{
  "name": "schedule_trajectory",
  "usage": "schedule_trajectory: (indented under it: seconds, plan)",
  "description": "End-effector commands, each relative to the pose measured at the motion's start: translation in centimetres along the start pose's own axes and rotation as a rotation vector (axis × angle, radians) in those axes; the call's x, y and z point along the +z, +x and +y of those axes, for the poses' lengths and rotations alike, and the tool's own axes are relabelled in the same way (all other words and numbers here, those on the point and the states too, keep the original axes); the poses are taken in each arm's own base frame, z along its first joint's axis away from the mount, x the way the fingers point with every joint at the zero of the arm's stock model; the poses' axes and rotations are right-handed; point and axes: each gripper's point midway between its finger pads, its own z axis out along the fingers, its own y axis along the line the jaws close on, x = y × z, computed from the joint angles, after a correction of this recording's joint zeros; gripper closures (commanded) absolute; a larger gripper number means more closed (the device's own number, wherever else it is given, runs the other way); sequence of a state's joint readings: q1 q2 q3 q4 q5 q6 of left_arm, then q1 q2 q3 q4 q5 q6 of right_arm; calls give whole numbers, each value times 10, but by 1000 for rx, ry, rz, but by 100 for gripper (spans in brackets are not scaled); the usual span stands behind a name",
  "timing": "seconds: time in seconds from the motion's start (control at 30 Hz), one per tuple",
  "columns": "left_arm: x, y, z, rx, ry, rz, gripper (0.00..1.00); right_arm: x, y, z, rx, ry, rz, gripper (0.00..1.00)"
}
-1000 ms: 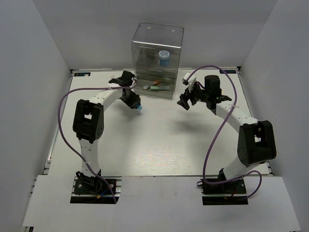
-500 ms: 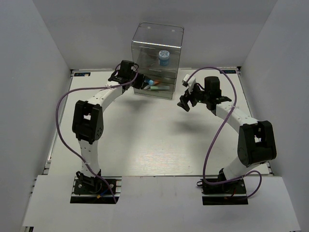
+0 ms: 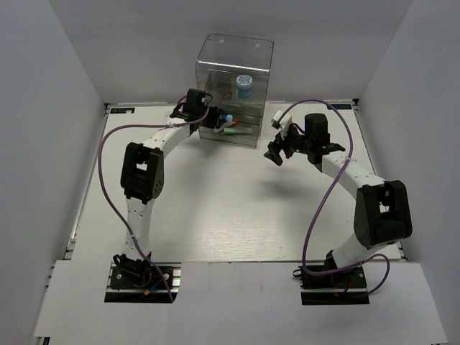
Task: Sort the stationery into containers
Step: Place the pen in the drawer, then close the drawer in the storage box.
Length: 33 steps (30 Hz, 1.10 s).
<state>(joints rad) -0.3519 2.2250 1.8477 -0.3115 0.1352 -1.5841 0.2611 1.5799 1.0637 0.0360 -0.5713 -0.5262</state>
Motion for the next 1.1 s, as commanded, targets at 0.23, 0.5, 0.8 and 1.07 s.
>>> schedule_trajectory:
  seconds: [0.23,0.5,0.8,1.07]
  plan:
    - [-3,7,-9,-12,5,21,41,-7,-18,-9,-29,33,-42,10]
    - [-13,15,-18,21,35,63,35,-5,-16,-5,-48,12,-37,10]
    - [-90,58,-17,362,281,274,64,9,-11,31,-234,-322,-55,52]
    - [-136,40,98,549,130,236,77,55,-2,46,-368,-465,-35,86]
